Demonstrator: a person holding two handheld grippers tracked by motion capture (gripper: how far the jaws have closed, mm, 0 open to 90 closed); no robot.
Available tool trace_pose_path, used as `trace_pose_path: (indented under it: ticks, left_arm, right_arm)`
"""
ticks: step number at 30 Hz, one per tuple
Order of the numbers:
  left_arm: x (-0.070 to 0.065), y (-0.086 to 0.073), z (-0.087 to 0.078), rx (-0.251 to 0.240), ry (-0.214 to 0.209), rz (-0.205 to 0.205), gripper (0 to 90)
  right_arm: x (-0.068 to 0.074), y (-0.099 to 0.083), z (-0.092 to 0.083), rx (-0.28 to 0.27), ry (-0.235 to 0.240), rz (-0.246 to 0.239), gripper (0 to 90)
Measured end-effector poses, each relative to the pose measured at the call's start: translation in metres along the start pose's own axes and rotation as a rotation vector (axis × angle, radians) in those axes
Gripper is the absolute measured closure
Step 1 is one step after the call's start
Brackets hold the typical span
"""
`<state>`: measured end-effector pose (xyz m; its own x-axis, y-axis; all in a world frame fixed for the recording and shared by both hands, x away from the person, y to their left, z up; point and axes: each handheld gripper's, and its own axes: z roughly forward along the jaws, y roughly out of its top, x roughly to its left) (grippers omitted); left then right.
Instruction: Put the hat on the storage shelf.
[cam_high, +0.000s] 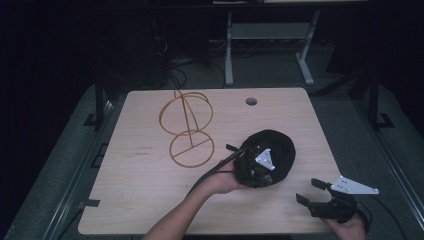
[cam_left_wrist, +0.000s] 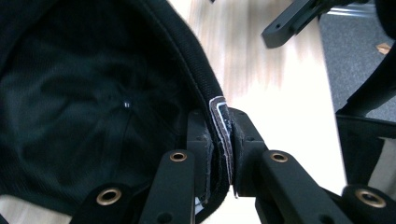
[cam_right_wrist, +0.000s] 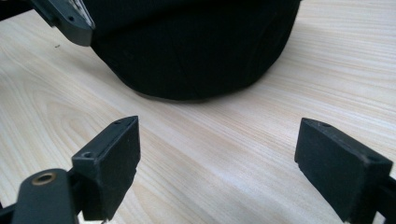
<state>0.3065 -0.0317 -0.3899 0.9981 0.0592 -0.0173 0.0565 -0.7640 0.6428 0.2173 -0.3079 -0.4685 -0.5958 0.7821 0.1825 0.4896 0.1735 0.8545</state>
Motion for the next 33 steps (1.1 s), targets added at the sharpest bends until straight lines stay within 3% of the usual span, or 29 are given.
trace_pose_path:
  ticks: [5,6,9,10,11,13,20,26,33]
  left_arm:
    - [-0.001,0.007,-0.022,-0.089,-0.018,-0.013,80.3]
    - [-0.001,0.007,-0.022,-0.089,-0.018,-0.013,80.4]
    - [0.004,0.013,-0.041,-0.171,-0.047,-0.047,80.4]
    - [0.004,0.013,-0.041,-0.171,-0.047,-0.047,80.4]
    - [0.006,0.015,-0.05,-0.21,-0.054,-0.062,80.4]
    - [0.009,0.017,-0.058,-0.243,-0.07,-0.072,80.4]
    - [0.011,0.023,-0.075,-0.303,-0.094,-0.082,80.4]
    - [0.011,0.031,-0.087,-0.357,-0.147,-0.091,80.4]
    - [0.011,0.036,-0.094,-0.398,-0.186,-0.101,80.4]
  right_arm:
    - [0.004,0.004,-0.001,-0.038,0.019,-0.01,13.7]
    - [0.004,0.004,-0.001,-0.038,0.019,-0.01,13.7]
    - [0.007,0.006,0.0,-0.054,0.046,-0.009,13.7]
    - [0.007,0.006,0.0,-0.054,0.046,-0.009,13.7]
    - [0.009,0.009,-0.001,-0.078,0.064,-0.006,13.7]
    - [0.011,0.011,-0.002,-0.091,0.066,-0.011,13.7]
    - [0.019,0.02,-0.001,-0.129,0.082,-0.055,13.7]
    - [0.027,0.034,0.0,-0.189,0.124,-0.077,13.7]
    - [0.03,0.04,0.005,-0.208,0.108,-0.091,14.6]
